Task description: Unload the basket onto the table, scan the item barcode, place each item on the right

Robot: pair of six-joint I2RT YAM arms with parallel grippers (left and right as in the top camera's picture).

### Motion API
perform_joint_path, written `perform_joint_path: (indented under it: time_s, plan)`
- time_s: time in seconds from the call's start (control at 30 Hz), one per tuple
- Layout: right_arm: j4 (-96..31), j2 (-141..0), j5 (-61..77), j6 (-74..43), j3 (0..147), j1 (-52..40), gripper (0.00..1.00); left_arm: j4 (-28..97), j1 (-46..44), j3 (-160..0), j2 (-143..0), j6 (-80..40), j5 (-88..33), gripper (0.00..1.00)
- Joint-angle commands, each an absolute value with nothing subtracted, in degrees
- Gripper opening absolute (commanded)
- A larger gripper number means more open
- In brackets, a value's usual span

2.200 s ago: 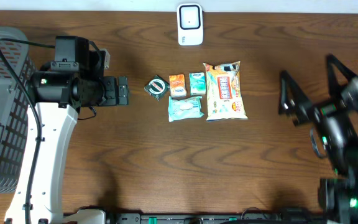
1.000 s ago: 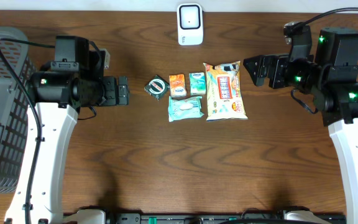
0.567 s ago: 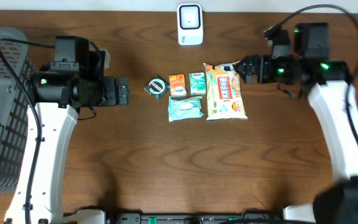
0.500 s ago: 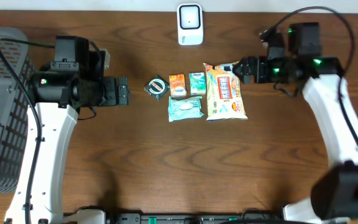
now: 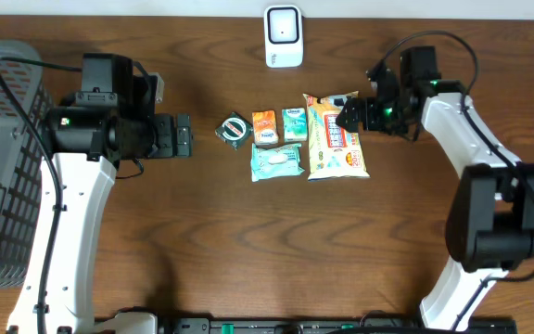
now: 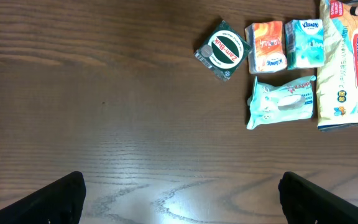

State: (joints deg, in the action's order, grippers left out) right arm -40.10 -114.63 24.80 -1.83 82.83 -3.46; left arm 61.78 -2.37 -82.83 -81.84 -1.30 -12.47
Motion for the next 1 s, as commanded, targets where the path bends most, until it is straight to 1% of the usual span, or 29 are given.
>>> perform_joint_path:
  time_s: [0.0, 0.2, 0.23, 0.27, 0.37, 0.4, 0.47, 0.5, 0.53, 0.57, 0.63, 0.7, 0.73, 0.97]
  plan:
    - [-40.2, -116.7, 27.7, 1.0, 83.2, -2.9, 0.99, 62.1, -2.5, -82.6, -82.0, -1.3, -11.9, 0.98]
    - [-40.1, -120.5, 33.8, 1.0, 83.2, -1.3, 0.99, 62.1, -2.5, -82.6, -82.0, -1.3, -11.9, 0.98]
    - [-40.1, -121.3, 34.8, 1.1, 83.2, -1.1, 0.96, 62.1, -2.5, -82.6, -82.0, -1.3, -11.9, 0.98]
    - [-40.1, -122.2, 36.4, 1.7, 83.2, -1.0, 0.92, 62.1, -2.5, -82.6, -82.0, -1.3, -11.9, 0.98]
    - [-40.2, -124.2, 40.1, 2.9, 83.2, -1.0, 0.89, 62.1, -2.5, -82.6, -82.0, -1.3, -11.9, 0.98]
    - [-40.1, -124.8, 40.8, 2.9, 83.2, -1.0, 0.86, 62.1, -2.5, -82.6, -82.0, -1.3, -11.9, 0.98]
    - [-40.2, -125.7, 41.7, 2.9, 83.2, -1.0, 0.75, 62.1, -2.5, -82.6, -82.0, -1.3, -11.9, 0.98]
    - [-40.3, -125.9, 42.0, 2.9, 83.2, -1.0, 0.67, 62.1, -2.5, -82.6, -82.0, -1.3, -11.9, 0.98]
    - [-40.4, -126.2, 42.0, 2.9, 83.2, -1.0, 0.57, 62.1, -2.5, -82.6, -82.0, -1.3, -11.9, 0.98]
    - [-40.5, -126.3, 42.0, 2.9, 83.2, -1.0, 0.45, 62.1, -2.5, -82.6, -82.0, -1.3, -11.9, 0.98]
    - [-40.5, -126.3, 42.0, 2.9, 83.2, -1.0, 0.29, 62.1, -2.5, -82.6, -82.0, -1.3, -11.9, 0.98]
    - [-40.5, -126.3, 42.0, 2.9, 83.2, -1.0, 0.09, 62.1, -2.5, -82.6, -82.0, -1.3, -11.9, 0.98]
    - [-40.5, -126.3, 42.0, 2.8, 83.2, -1.0, 0.01, 62.1, -2.5, -82.6, -82.0, -1.3, -11.9, 0.98]
    - [-43.6, -124.0, 41.6, 1.8, 85.2, 0.8, 0.01, 62.1, -2.5, -82.6, -82.0, -1.3, -11.9, 0.98]
